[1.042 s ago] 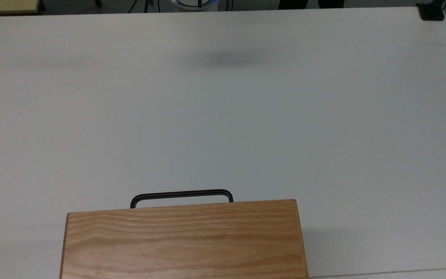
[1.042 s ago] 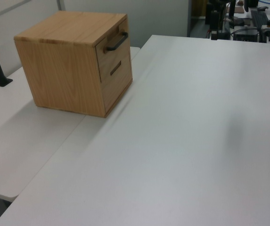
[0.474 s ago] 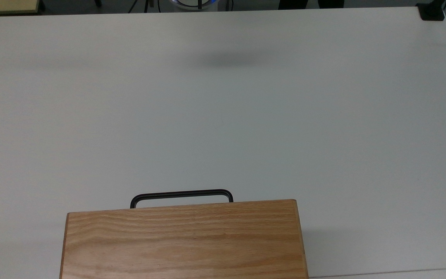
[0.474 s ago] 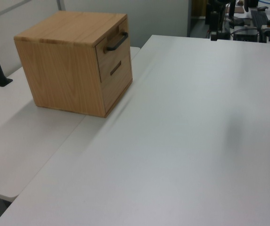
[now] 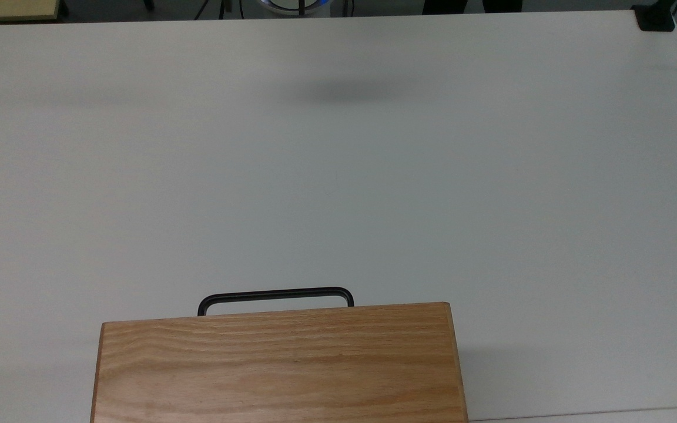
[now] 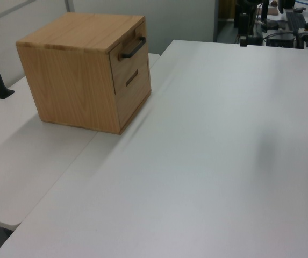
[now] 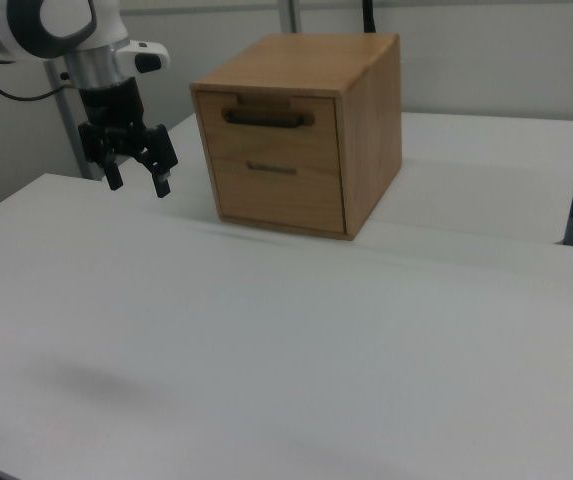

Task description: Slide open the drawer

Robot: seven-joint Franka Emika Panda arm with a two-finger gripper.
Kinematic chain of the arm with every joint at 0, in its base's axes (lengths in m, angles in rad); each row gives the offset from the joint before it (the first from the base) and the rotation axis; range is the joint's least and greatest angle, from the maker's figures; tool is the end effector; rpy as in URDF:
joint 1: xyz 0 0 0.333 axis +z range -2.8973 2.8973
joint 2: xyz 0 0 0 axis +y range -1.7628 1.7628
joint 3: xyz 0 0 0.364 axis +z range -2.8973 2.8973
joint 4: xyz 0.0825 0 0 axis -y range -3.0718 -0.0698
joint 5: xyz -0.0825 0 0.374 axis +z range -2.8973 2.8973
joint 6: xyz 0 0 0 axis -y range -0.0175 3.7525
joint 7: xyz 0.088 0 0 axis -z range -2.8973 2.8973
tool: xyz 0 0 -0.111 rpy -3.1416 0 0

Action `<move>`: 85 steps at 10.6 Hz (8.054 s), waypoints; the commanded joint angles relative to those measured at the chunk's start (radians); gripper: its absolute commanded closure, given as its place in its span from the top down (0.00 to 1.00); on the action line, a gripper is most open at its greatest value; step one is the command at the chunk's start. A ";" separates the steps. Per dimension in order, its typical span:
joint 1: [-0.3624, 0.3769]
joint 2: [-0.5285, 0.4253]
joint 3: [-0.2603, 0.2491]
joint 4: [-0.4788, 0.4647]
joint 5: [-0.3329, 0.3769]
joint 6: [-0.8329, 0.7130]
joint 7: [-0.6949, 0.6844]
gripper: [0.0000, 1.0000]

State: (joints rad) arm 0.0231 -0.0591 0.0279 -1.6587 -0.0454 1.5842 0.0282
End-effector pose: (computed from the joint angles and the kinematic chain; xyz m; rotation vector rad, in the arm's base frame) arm 0.5229 0.0222 0.6607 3.0937 0.0367 -0.0210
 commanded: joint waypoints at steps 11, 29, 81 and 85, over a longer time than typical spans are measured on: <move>-0.048 0.064 0.003 0.060 0.107 0.051 0.835 1.00; 0.021 0.534 0.007 0.126 0.111 1.434 1.552 0.93; -0.006 -0.013 0.006 -0.015 0.068 0.210 1.047 0.83; -0.017 0.005 0.000 -0.015 0.064 0.103 0.586 0.92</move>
State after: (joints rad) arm 0.0052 -0.0831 0.0376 -1.6971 0.0230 1.7494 0.8430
